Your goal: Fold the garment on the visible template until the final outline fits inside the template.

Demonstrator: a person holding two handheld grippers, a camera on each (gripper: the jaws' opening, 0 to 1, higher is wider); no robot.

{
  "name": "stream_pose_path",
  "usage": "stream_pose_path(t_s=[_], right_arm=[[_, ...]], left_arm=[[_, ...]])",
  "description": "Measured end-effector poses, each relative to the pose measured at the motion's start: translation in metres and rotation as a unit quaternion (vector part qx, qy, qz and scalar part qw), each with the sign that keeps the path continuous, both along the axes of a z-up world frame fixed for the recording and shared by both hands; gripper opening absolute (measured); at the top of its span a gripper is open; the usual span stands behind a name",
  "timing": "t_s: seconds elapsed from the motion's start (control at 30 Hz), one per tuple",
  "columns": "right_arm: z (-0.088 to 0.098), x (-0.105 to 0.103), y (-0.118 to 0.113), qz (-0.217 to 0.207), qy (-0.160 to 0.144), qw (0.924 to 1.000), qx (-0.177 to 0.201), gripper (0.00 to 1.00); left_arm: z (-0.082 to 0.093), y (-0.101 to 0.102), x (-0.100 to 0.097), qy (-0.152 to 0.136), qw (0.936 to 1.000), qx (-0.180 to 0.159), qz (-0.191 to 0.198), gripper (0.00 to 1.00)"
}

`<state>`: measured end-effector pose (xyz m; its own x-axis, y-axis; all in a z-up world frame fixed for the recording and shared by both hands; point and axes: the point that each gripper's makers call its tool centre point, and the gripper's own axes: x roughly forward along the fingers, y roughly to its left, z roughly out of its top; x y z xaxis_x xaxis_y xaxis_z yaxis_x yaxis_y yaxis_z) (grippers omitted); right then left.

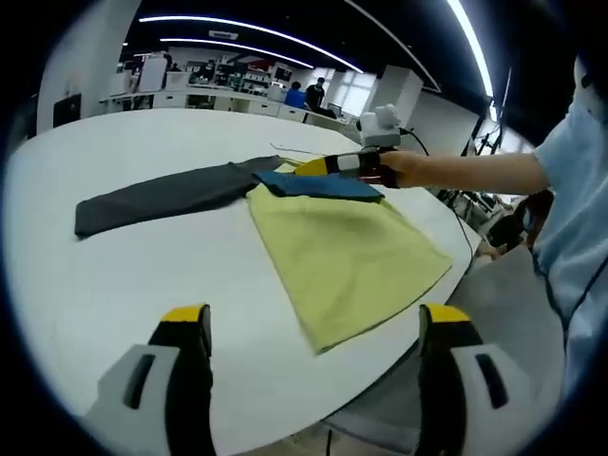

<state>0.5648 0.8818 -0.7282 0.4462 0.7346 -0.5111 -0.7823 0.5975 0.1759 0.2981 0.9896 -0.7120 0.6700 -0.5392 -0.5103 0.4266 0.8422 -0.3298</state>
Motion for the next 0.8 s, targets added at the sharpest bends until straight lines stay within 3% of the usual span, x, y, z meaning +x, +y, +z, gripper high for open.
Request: stream_pose_path(t_s=[0.13,0.43,0.8], right_arm=[[0.004,-0.001,-0.007,-0.002,-0.015,0.9998,-0.009,0.97],[0.013,-0.014,-0.03,0.0,-0.038,0.9991,-0.017,1.0],[0.026,-0.032,-0.096,-0.034,-0.051,0.998,-0.015,1.0]], left_arm=[[0.0,0.0,0.001,0.001,1.0,0.001,-0.004,0.87],[0.006,0.002,0.012,-0.009,0.9999,-0.005,-0.001,0.86],[0.009,0.013,0.029,-0.014,0.9996,-0.022,0.012,0.84]])
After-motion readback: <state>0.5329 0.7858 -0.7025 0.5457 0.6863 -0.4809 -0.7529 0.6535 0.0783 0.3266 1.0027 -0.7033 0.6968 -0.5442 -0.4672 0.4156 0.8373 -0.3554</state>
